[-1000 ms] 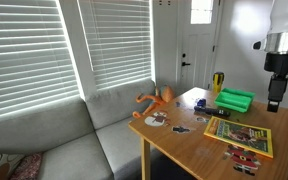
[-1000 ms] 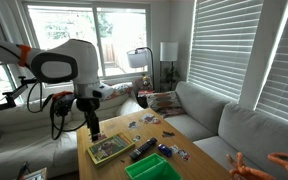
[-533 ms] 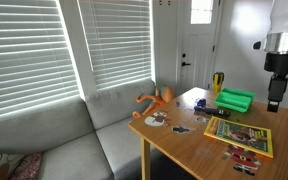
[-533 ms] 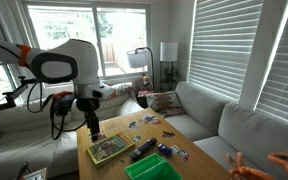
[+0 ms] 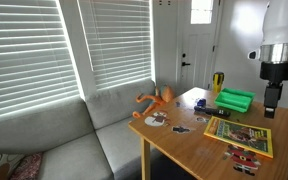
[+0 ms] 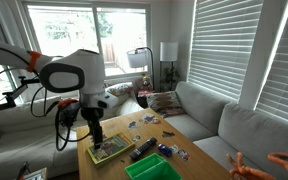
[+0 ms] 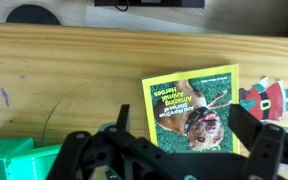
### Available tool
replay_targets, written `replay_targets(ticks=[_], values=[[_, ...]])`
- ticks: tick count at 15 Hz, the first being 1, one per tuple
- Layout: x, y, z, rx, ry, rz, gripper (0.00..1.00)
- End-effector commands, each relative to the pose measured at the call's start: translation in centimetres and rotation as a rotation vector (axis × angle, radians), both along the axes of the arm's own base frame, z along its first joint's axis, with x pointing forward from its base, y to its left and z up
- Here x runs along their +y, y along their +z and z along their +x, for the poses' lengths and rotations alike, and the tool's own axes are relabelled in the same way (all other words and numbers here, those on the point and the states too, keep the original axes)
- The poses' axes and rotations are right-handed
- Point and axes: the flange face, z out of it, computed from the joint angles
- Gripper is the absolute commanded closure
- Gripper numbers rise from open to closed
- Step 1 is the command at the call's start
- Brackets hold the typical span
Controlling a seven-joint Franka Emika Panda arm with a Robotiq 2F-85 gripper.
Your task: Turn the yellow book over
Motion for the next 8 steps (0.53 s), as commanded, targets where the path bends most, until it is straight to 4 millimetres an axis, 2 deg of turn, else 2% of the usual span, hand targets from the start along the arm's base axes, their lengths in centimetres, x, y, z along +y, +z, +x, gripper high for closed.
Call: replay_targets(ticks=[1, 8], values=[[0.8, -2.9, 1.0, 0.001, 0.051, -0.014, 0.0], [3.8, -7.9, 2.3, -0.038, 0.147, -0.074, 0.0]])
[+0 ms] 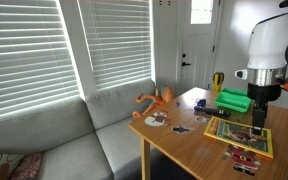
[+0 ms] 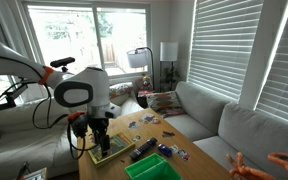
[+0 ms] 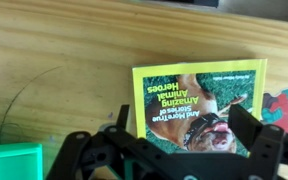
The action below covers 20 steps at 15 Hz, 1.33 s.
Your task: Turn the yellow book over
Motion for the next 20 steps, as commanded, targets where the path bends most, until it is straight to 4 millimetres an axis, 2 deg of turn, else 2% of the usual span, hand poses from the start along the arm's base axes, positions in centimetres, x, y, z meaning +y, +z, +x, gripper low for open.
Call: replay_targets(ticks=[1, 2, 3, 6, 14, 20], values=[[2.4, -2.0, 0.8, -0.056, 0.078, -0.029, 0.0], [3.3, -2.0, 0.9, -0.082, 0.097, -0.009, 0.0], [1.9, -1.5, 0.8, -0.045, 0.058, -0.012, 0.0], [3.2, -1.9, 1.1, -0.066, 0.091, -0.011, 0.0], [3.2, -1.9, 1.1, -0.066, 0.092, -0.011, 0.0], [5.5, -1.5, 1.0, -0.073, 0.111, -0.031, 0.0]])
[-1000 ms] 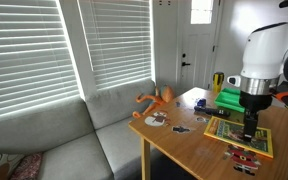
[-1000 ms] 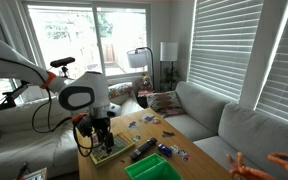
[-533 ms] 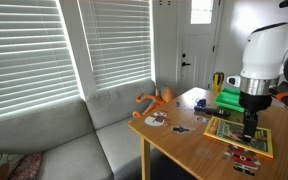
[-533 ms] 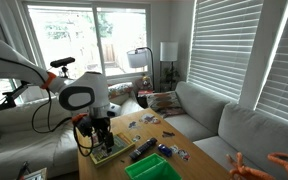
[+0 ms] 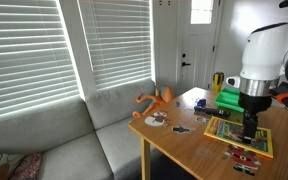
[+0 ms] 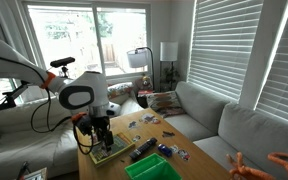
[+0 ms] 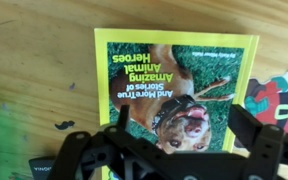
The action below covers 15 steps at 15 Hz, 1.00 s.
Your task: Turn the yellow book over
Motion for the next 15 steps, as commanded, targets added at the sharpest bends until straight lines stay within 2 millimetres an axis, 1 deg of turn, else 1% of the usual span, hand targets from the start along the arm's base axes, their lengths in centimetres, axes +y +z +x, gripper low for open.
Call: replay_targets(ticks=[1, 4, 7, 10, 13, 15], values=[[1.9, 0.5, -0.1, -0.008, 0.009, -0.02, 0.0], [2.8, 0.1, -0.1, -0.003, 0.015, -0.048, 0.0], [3.3, -0.3, -0.1, -0.003, 0.019, -0.075, 0.0], [3.7, -0.6, 0.0, -0.009, 0.031, -0.141, 0.0], [4.0, -1.6, 0.1, -0.005, 0.046, -0.176, 0.0], [3.8, -2.6, 0.2, 0.011, 0.049, -0.182, 0.0]])
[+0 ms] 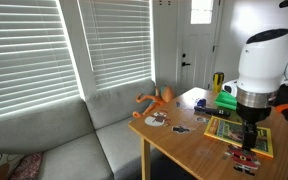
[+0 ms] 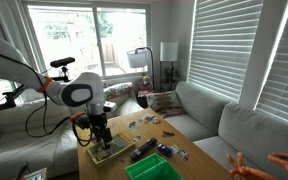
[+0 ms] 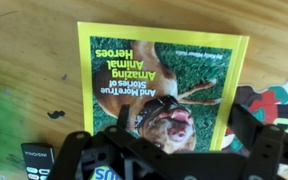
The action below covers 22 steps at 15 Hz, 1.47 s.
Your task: Turn the yellow book over
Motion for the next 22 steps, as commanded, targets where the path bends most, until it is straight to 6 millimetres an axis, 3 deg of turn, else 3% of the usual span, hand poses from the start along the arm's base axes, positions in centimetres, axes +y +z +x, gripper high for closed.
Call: replay_targets(ticks=[1, 3, 5, 15, 17, 22], values=[[-0.2, -1.6, 0.6, 0.027, -0.011, -0.038, 0.0], [-0.5, -2.1, 0.7, 0.04, -0.017, -0.04, 0.0], [-0.8, -2.5, 0.9, 0.049, -0.02, -0.04, 0.26], [-1.1, -3.6, 1.3, 0.072, -0.031, -0.017, 0.95], [-1.1, -3.4, 1.5, 0.068, -0.034, -0.012, 1.0], [0.2, -2.4, 1.6, 0.06, -0.021, 0.003, 1.0]])
